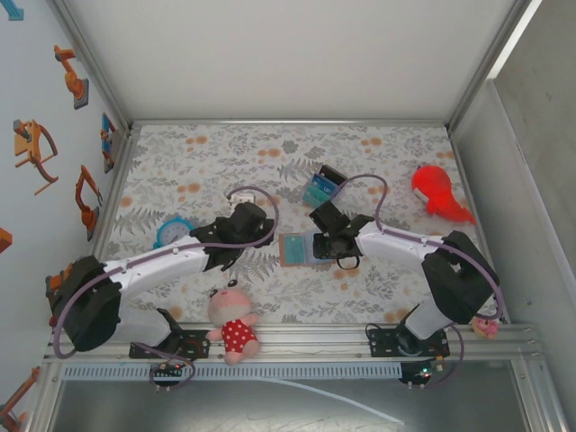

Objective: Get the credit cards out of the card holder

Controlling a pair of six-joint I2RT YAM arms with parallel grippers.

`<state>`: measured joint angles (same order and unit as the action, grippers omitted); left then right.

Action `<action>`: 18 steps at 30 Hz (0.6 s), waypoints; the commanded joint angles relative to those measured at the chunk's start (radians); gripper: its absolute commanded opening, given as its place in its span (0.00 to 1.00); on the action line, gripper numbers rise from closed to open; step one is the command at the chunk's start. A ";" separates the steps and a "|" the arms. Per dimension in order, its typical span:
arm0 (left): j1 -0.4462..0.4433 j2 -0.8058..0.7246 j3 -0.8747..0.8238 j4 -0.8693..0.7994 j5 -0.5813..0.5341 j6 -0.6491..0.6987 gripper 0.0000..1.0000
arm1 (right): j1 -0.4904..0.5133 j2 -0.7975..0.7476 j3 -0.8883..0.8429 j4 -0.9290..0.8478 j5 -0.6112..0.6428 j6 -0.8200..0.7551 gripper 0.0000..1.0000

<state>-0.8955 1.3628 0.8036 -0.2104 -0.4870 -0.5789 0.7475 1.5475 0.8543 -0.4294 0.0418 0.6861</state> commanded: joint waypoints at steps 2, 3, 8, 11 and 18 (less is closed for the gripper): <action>-0.046 0.075 0.055 -0.001 -0.036 0.024 0.97 | -0.016 -0.017 -0.032 0.017 0.017 0.024 0.30; -0.057 0.097 0.063 -0.006 -0.048 0.025 0.97 | -0.017 -0.015 -0.036 0.018 0.019 0.023 0.30; -0.104 0.180 0.093 -0.008 -0.067 0.027 0.97 | -0.039 -0.024 -0.059 0.016 0.039 0.026 0.27; -0.118 0.233 0.107 -0.006 -0.071 0.028 0.97 | -0.046 -0.047 -0.067 0.007 0.050 0.027 0.26; -0.120 0.308 0.116 -0.014 -0.069 0.012 0.97 | -0.058 -0.139 -0.075 0.003 0.072 0.039 0.21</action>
<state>-1.0134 1.6611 0.9009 -0.2092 -0.5343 -0.5686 0.6975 1.4559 0.7895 -0.4217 0.0761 0.7017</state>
